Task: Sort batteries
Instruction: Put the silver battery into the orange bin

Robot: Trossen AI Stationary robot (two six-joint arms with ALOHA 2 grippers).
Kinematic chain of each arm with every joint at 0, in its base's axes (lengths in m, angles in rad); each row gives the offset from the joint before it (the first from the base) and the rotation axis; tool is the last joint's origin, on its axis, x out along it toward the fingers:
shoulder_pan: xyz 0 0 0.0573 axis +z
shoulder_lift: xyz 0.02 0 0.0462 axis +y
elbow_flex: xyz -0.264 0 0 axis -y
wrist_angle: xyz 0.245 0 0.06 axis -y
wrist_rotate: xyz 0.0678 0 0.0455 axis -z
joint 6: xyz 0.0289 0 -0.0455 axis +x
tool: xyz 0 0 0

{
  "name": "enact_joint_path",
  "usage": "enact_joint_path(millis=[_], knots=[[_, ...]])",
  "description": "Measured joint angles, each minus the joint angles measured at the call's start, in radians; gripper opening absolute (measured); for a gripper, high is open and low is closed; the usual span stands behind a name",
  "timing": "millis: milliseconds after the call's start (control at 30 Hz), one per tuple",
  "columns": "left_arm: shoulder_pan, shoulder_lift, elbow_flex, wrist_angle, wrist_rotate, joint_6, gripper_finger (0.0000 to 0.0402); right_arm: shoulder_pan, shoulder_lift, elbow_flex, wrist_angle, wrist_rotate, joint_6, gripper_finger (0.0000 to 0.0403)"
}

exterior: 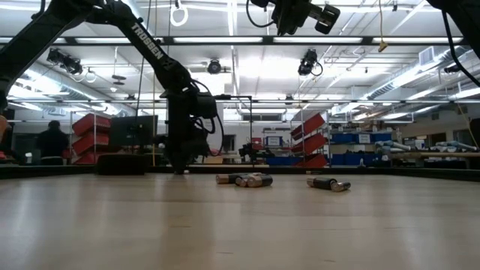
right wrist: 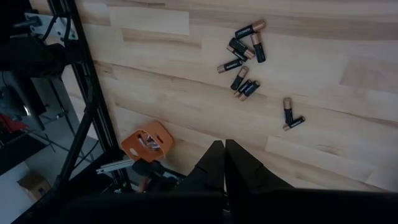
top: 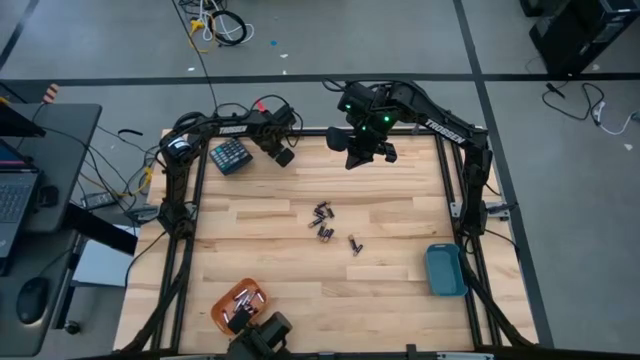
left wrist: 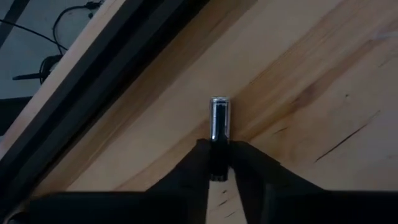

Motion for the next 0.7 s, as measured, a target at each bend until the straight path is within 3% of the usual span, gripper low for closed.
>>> enact_joint_path(millis=[233,700], knots=[[0.000,0.002,0.000,0.002,-0.008,0.003,0.0012,0.000,0.000,0.000,0.000,0.000,0.000,0.0001],[-0.048,0.003,-0.001,-0.004,-0.018,0.071,0.0010,0.000,0.000,0.000,0.000,0.000,-0.002,0.0001]])
